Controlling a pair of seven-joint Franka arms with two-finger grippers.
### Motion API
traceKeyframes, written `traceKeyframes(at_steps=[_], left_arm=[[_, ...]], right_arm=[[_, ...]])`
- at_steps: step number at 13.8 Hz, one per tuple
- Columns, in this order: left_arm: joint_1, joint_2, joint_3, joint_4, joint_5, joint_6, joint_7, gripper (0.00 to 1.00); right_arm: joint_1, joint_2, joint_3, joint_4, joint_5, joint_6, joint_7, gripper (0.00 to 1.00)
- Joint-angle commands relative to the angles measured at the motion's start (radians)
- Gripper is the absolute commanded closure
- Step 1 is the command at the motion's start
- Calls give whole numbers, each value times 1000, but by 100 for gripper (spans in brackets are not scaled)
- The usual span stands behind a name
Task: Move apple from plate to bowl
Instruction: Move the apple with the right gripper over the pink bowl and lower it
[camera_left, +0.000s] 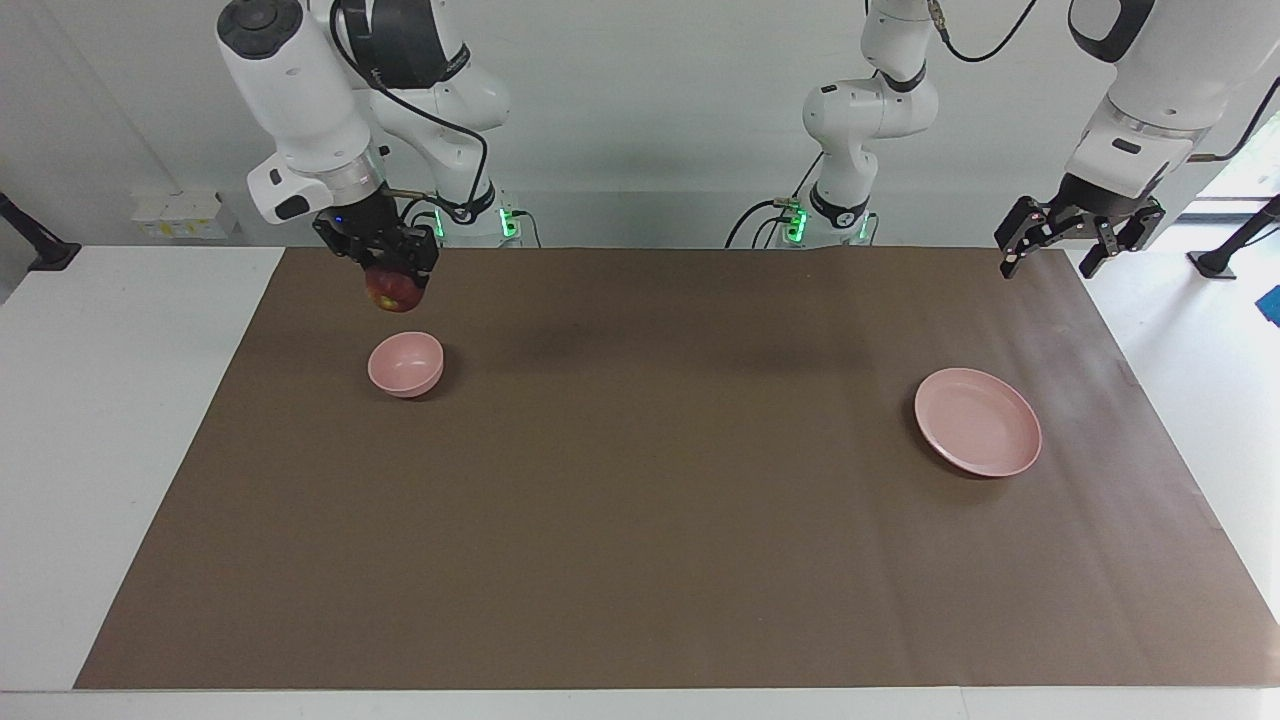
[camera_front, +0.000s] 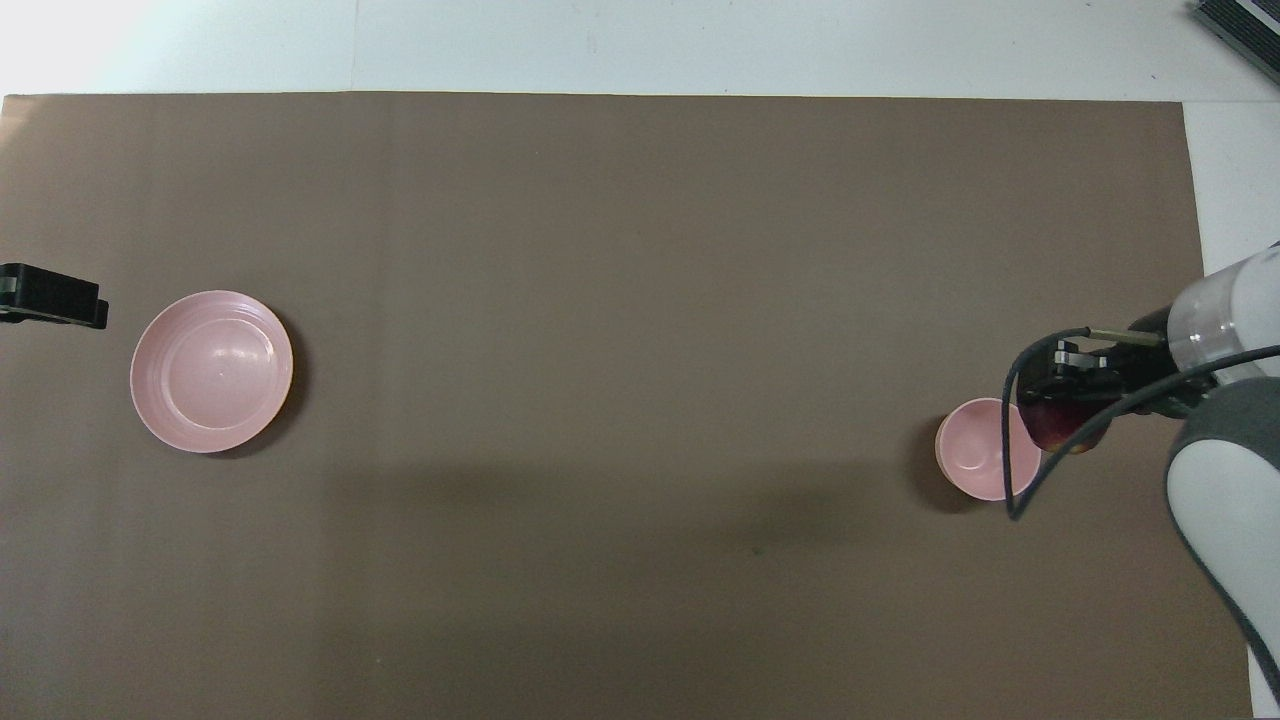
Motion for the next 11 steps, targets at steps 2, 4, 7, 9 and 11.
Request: traceKeyframes(at_steps=[2,4,7,9,11], left_arm=[[-10,-19,7,-15,23,-14,9,0],[-10,-21,8,-18,23,-15,9,0],[-95,-26,74,-18,23,-8,8,0],[-120,-27,102,-19,24,-15,8,0],[-104,-29,100,-21,24,-15,9,0]], right_arm=[[-44,-74,15,-124,-26,63,-123,100],[-55,-76,15,-176,-29,81,-128,100],[-56,-70,15,-304,-29,210,-117,100],[-56,-68,15,-425,-29,345,-115,100],[-58,-68,15,-525,-27,478,-115,100]])
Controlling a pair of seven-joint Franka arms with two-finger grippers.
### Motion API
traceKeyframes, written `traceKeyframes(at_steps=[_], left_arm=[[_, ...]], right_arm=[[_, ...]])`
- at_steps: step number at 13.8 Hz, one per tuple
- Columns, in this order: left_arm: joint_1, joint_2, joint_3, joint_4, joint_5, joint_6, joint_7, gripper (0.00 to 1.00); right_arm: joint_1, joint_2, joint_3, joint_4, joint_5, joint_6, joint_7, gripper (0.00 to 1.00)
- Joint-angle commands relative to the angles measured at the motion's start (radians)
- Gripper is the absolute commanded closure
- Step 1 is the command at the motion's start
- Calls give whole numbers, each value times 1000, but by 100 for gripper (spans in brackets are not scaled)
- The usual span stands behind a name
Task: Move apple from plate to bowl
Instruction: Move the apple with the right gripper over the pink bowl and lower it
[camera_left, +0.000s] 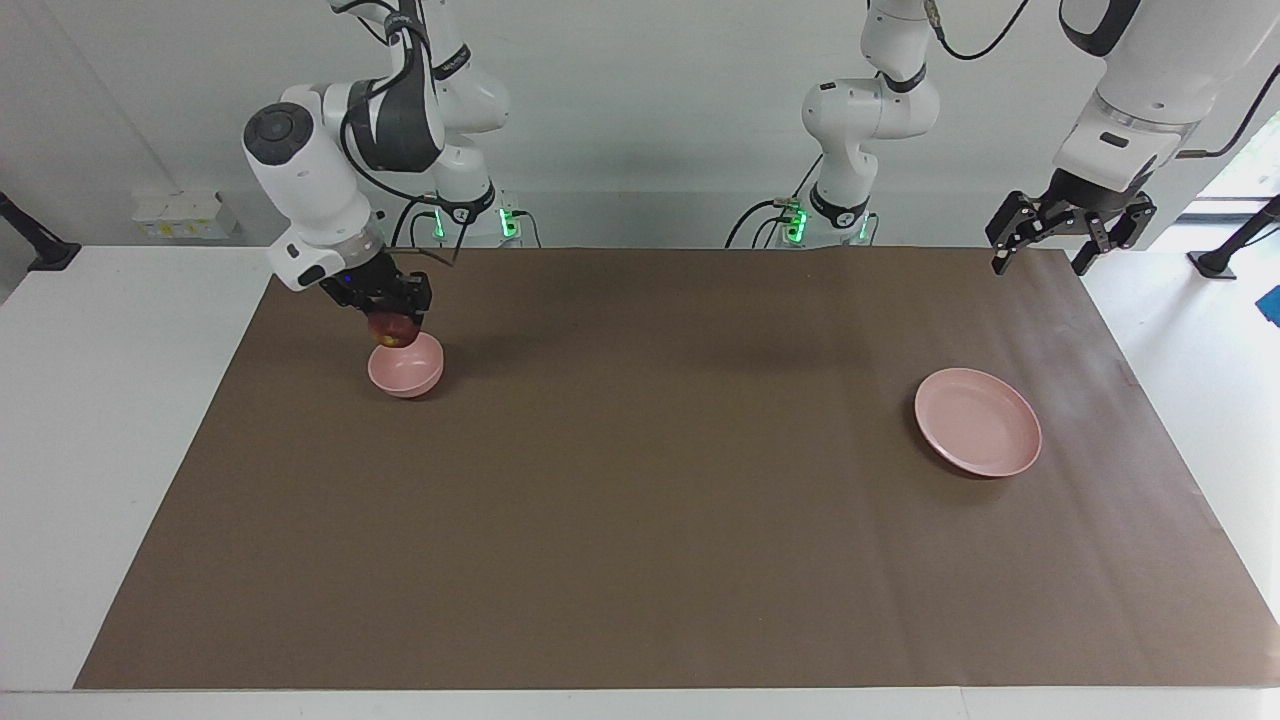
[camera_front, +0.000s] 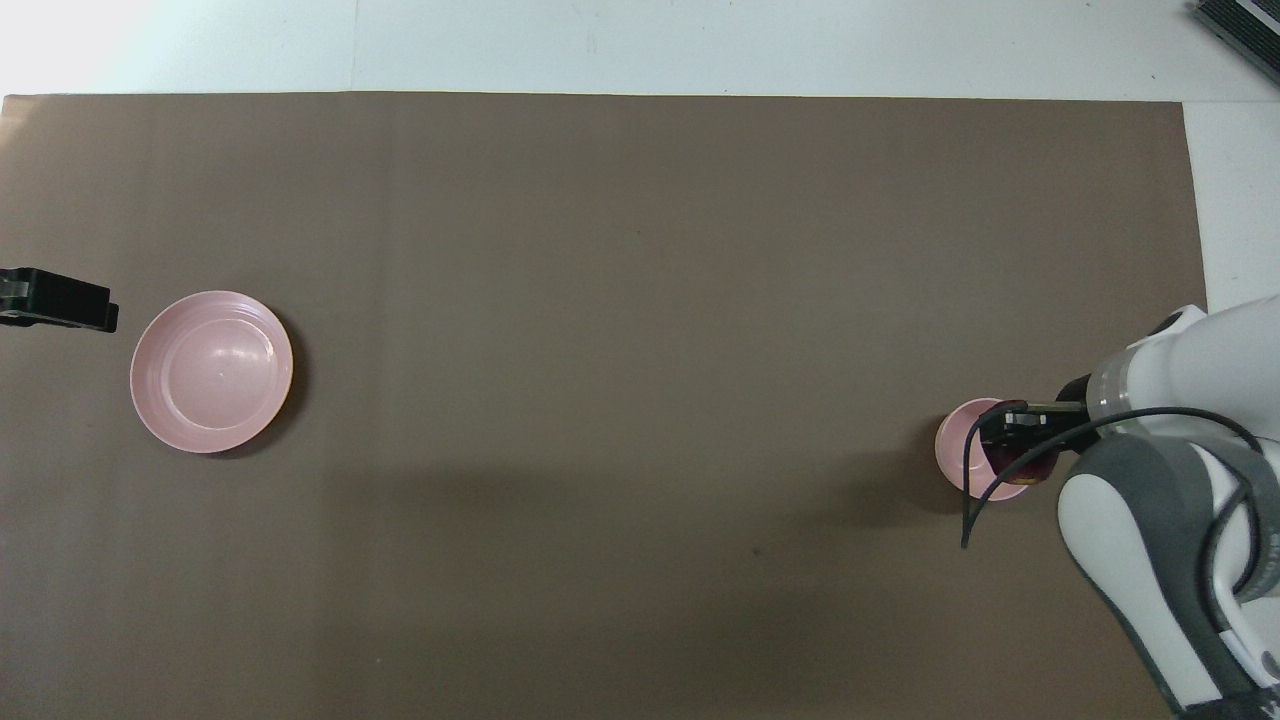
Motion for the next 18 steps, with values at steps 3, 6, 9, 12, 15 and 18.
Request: traceKeyframes(at_steps=[3,6,9,12,15,18], left_arm=[[3,-23,18,-16,21,-9,13,0],[30,-20,0,-15,-86,-4,2,0],[30,-19,0,-15,-87,-6,5,0],[27,-19,3,-16,-85,-20,5,0],[18,-17,3,-7,-58,-58,9,0],[20,-22,0,19,-50,-92,10,0]], right_arm=[[-24,2,13,-152,-24,210,-8,100],[-37,48,13,-197,-24,345,-10,100],[-44,73,13,-194,-24,372,-10,21],[-44,76,13,-128,-24,308,-19,0],[-44,77,13,16,-24,118,-13,0],[-47,83,13,145,-8,-13,-8,0]])
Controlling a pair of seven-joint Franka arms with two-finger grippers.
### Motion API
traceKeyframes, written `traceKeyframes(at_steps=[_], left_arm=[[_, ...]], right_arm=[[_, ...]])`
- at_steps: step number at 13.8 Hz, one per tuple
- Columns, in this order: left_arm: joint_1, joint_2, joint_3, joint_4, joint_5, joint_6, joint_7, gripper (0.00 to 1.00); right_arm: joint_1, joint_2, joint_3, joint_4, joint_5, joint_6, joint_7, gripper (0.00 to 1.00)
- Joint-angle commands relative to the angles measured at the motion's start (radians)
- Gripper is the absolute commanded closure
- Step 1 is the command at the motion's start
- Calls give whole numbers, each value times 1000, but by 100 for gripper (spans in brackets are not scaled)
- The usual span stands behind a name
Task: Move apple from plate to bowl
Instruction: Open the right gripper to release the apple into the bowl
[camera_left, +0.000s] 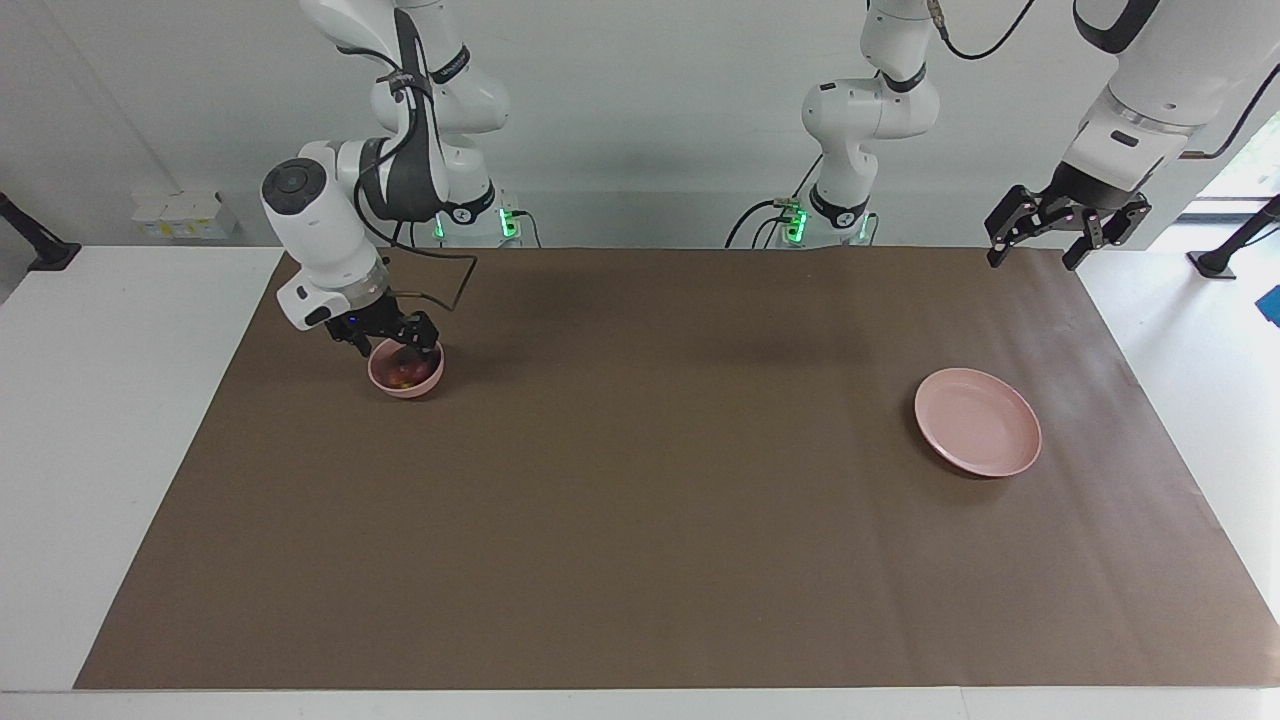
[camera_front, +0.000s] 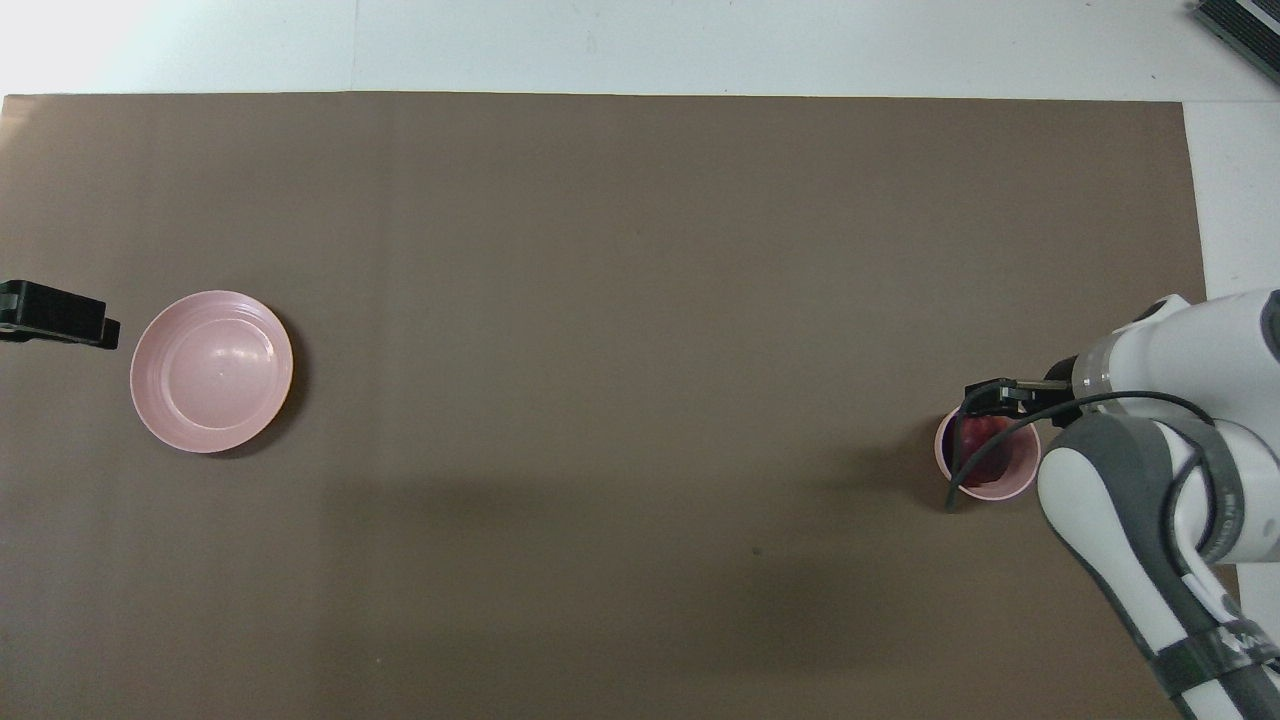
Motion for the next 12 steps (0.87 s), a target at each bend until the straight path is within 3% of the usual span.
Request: traceKeyframes(at_steps=[1,5,8,12], left_arm=[[3,-17,-4,16,11,-48,5,0],[4,-17,-4,14,4,-51,-1,0],[4,-21,-4,10,2,-53,5,0],[1,-21,-4,10,2,-59,4,0]], right_arm=[[-25,14,13,132,-8,-114,-9,0],[-39,31,11,326,-8,-249,-10,0],[-38,62,11,497,-15,-428,-9,0],[-38,79,11,625,-12,-580,-9,0]])
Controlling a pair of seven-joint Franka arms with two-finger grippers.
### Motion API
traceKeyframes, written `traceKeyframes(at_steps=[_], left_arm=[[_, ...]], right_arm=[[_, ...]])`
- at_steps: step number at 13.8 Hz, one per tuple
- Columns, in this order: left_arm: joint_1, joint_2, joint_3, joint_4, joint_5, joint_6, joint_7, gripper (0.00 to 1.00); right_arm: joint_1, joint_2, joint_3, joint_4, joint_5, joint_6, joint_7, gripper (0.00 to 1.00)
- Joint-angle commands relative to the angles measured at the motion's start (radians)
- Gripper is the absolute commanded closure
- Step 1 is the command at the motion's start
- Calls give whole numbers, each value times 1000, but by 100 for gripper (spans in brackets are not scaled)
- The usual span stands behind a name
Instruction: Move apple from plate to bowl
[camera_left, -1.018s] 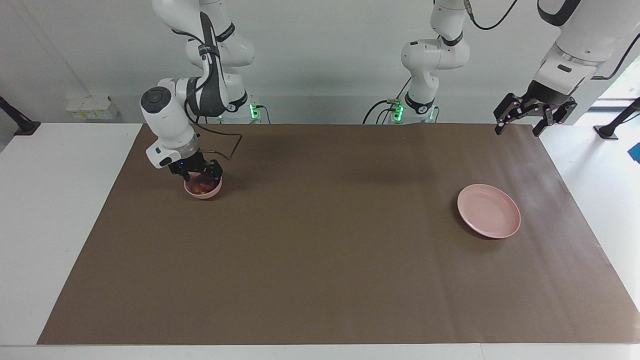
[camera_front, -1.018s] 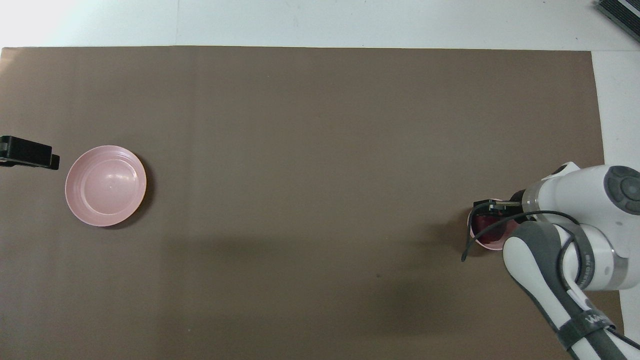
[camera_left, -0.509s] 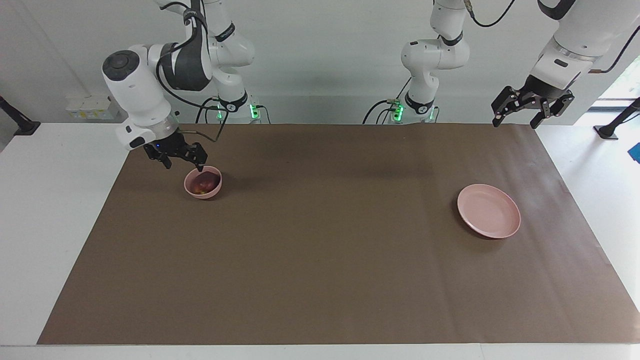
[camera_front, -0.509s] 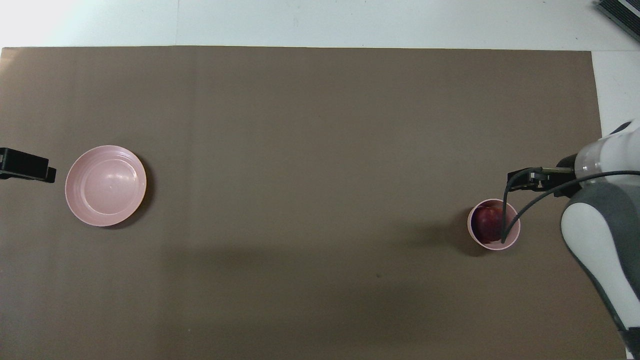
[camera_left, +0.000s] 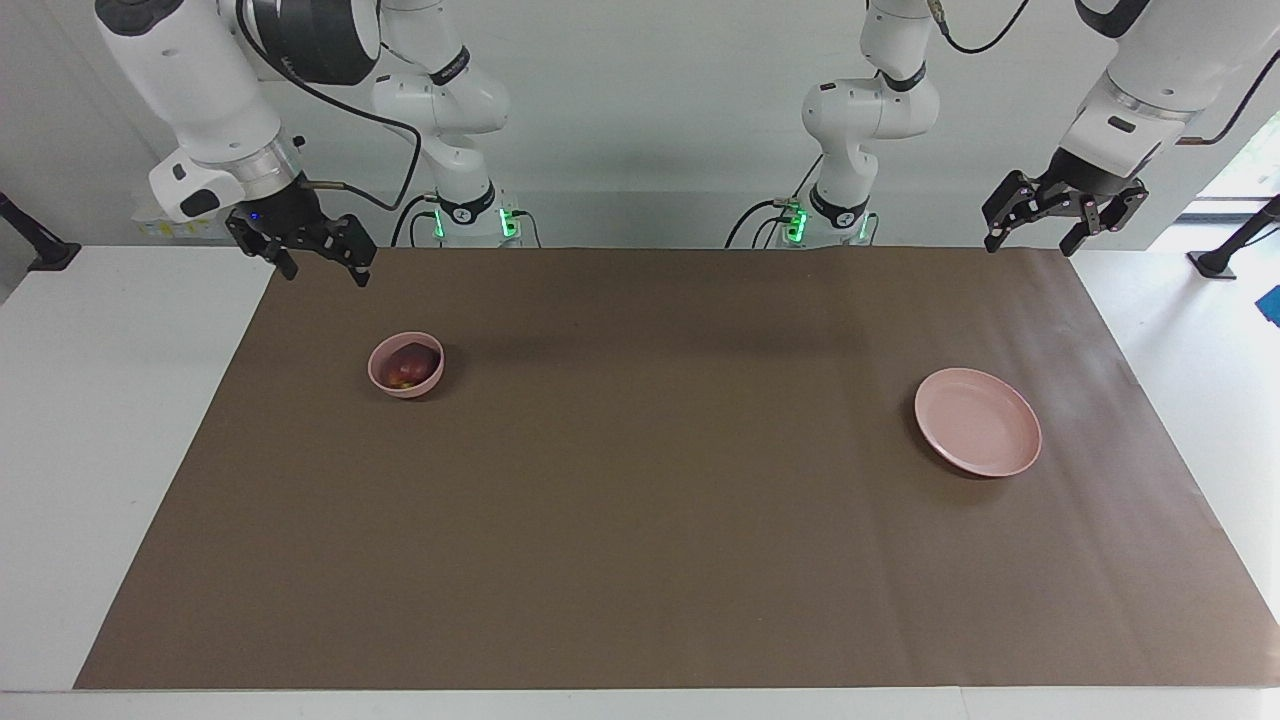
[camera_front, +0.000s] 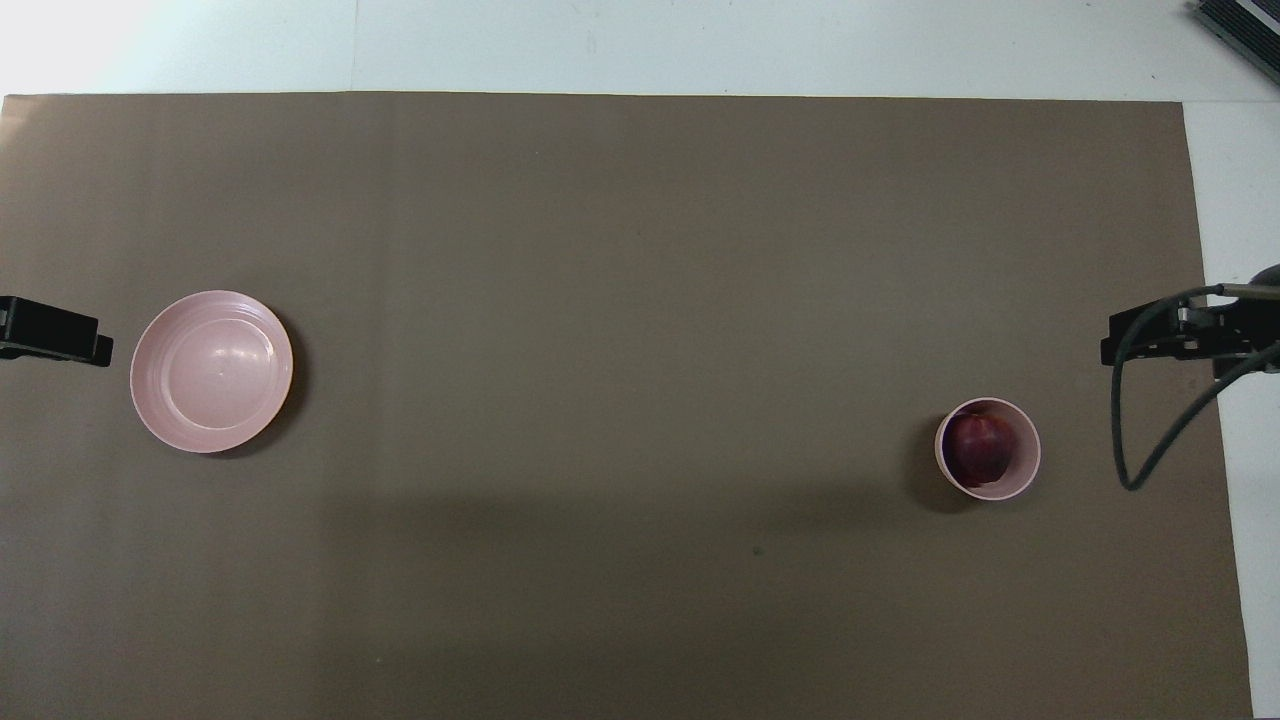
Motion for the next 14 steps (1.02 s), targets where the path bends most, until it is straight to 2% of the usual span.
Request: traceKeyframes(at_steps=[1,3,14], left_arm=[[6,-7,0,4,2,-16,4,0],[12,-7,10,4,4,-16,4,0],[10,-7,10,4,4,-18,5,0]], right_arm=[[-13,41,12,107,-15,-83,-9,0],[-13,49,13,132,-9,-123,-9,0],[6,40,13,112,-14,-95,17,0]])
